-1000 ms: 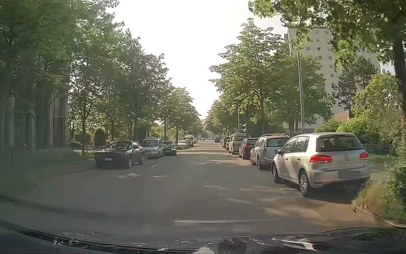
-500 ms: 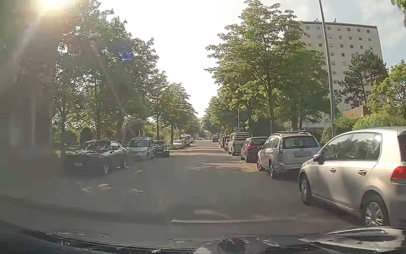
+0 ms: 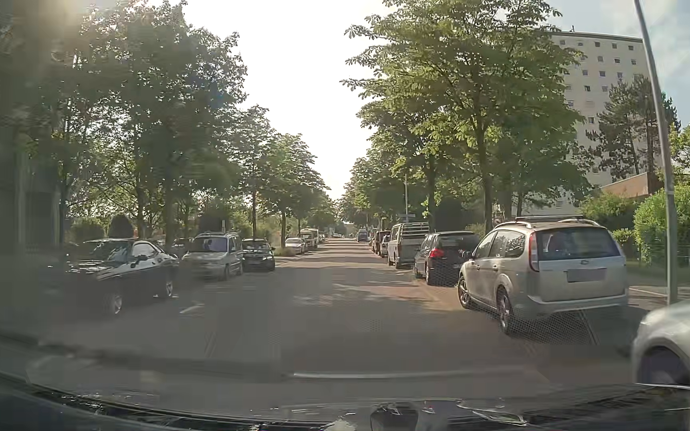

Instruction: Follow the waypoints while adhering to traffic rules and regulations

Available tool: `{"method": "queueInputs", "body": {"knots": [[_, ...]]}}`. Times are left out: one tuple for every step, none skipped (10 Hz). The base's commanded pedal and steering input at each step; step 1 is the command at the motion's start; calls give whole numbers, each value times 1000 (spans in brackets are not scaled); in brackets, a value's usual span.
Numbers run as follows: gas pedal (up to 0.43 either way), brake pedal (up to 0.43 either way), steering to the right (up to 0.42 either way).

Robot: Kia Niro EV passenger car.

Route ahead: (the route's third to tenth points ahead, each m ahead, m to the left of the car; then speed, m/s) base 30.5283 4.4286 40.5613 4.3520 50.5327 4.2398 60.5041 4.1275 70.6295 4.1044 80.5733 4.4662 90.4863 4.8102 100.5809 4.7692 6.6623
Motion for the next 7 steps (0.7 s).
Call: {"method": "queueInputs", "body": {"knots": [[39,0,6],[39,0,5],[39,0,5],[39,0,5],[39,0,3],[39,0,1],[39,0,0]]}}
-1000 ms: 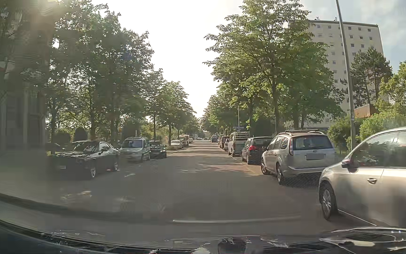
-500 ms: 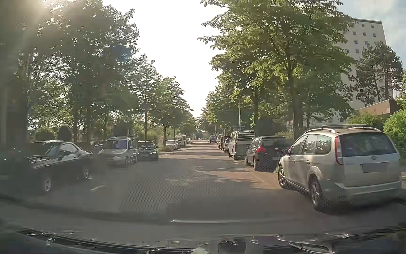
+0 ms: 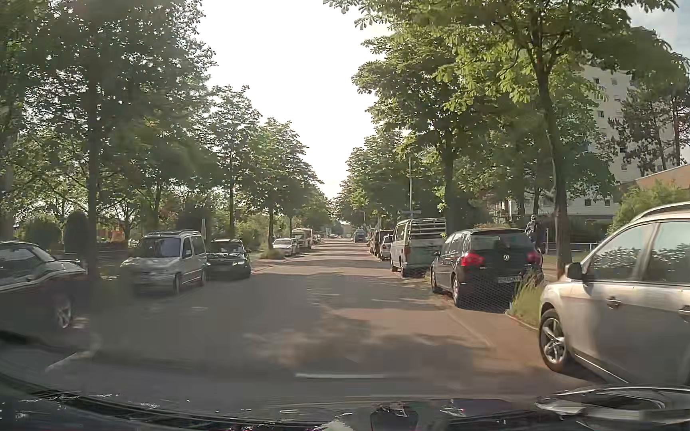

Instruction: Follow the waypoints while adhering to traffic rules and regulations

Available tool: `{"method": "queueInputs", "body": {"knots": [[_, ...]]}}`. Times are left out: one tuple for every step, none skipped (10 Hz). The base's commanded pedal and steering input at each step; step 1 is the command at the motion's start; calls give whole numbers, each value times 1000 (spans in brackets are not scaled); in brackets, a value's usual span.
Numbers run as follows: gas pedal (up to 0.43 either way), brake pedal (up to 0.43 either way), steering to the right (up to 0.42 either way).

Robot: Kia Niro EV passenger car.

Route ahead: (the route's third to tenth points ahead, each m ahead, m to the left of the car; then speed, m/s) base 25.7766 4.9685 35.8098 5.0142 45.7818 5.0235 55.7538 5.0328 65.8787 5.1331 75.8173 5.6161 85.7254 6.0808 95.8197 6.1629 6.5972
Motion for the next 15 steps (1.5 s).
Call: {"method": "queueInputs", "body": {"knots": [[39,0,-2],[39,0,-3],[39,0,-3],[39,0,-4],[39,0,-5],[39,0,-6],[39,0,-6],[39,0,-6],[39,0,-6],[39,0,-6],[39,0,-6],[39,0,-6],[47,0,-6],[47,0,-6],[47,0,-6]]}}
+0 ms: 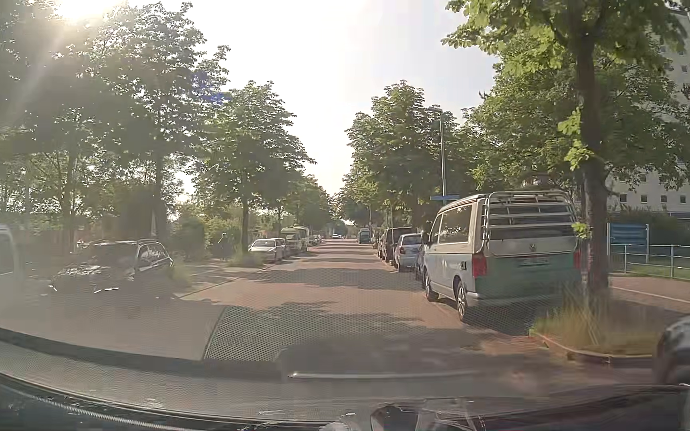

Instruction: Follow the waypoints while adhering to traffic rules and regulations

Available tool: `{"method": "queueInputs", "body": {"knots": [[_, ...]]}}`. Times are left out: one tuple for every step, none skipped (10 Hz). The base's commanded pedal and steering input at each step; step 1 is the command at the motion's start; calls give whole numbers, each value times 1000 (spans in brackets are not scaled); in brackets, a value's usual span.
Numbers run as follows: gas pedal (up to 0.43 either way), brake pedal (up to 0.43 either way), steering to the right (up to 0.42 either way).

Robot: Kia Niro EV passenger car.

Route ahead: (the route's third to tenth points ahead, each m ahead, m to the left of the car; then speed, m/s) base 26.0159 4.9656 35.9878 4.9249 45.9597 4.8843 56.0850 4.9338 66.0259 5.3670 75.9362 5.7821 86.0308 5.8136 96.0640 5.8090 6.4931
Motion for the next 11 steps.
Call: {"method": "queueInputs", "body": {"knots": [[47,0,-7],[47,0,-7],[47,0,-7],[47,0,-7],[47,0,-7],[47,0,-7],[47,0,-7],[47,0,-7],[47,0,-7],[47,0,-7],[47,0,-5]]}}
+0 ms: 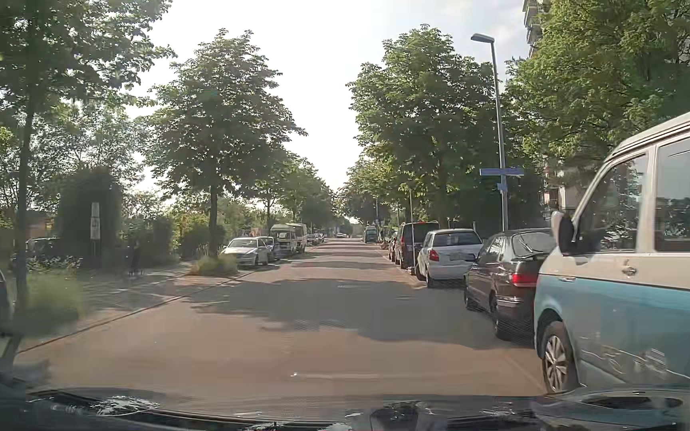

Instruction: Follow the waypoints while adhering to traffic rules and regulations

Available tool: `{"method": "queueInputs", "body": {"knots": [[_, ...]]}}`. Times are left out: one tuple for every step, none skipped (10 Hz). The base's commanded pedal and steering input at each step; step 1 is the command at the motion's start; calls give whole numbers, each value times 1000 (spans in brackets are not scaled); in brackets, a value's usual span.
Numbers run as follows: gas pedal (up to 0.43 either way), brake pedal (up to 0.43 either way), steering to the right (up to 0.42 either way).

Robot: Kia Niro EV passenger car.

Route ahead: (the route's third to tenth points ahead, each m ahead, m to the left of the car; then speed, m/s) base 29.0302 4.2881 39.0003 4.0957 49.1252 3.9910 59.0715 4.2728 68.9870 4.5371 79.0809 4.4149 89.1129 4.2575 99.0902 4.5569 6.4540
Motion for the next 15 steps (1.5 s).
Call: {"method": "queueInputs", "body": {"knots": [[47,0,-4],[47,0,-4],[47,0,-4],[47,0,-4],[47,0,-4],[47,0,-3],[47,0,-3],[47,0,-3],[47,0,-3],[59,0,-3],[59,0,-3],[59,0,-3],[67,0,-3],[67,0,-3],[79,0,-3]]}}
